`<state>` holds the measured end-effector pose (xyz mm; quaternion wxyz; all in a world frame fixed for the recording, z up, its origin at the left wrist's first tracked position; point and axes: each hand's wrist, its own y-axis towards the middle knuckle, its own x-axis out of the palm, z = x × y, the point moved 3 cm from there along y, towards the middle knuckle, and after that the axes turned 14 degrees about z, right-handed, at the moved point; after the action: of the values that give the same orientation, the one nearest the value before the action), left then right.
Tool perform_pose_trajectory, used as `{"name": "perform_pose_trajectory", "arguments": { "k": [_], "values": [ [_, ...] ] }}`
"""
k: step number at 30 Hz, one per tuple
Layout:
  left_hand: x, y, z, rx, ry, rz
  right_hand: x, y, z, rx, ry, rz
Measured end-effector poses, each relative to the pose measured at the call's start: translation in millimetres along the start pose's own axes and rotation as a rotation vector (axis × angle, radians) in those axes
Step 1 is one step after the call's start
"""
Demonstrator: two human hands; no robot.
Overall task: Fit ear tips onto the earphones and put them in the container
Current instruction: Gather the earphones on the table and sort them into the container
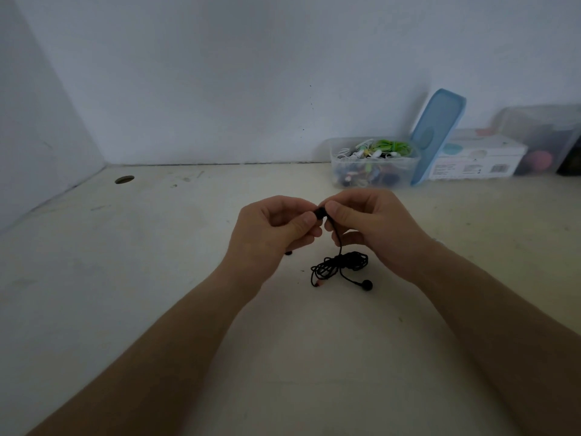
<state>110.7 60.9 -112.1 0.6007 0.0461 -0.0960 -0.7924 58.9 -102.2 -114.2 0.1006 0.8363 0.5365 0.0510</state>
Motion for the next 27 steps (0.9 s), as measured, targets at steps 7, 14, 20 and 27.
{"name": "perform_pose_trajectory", "arguments": {
  "k": [7, 14, 20, 27],
  "values": [
    [-0.2, 1.0, 1.7, -0.050, -0.032, -0.053, -3.1, 0.2, -5.3, -0.022, -0.071, -0.002],
    [3.0, -2.2, 4.1, -0.023, -0.008, -0.104, -4.2, 0.2, -5.1, -0.014, -0.128, 0.018],
    [-0.1, -2.0, 6.3, 0.008, 0.056, -0.046, -12.8, -1.0, -27.0, -0.287, -0.580, 0.054],
    [-1.5, -4.0, 3.5, 0.176, 0.327, -0.054, -26.4, -13.2, -35.5, -0.058, -0.991, -0.381]
  ]
}}
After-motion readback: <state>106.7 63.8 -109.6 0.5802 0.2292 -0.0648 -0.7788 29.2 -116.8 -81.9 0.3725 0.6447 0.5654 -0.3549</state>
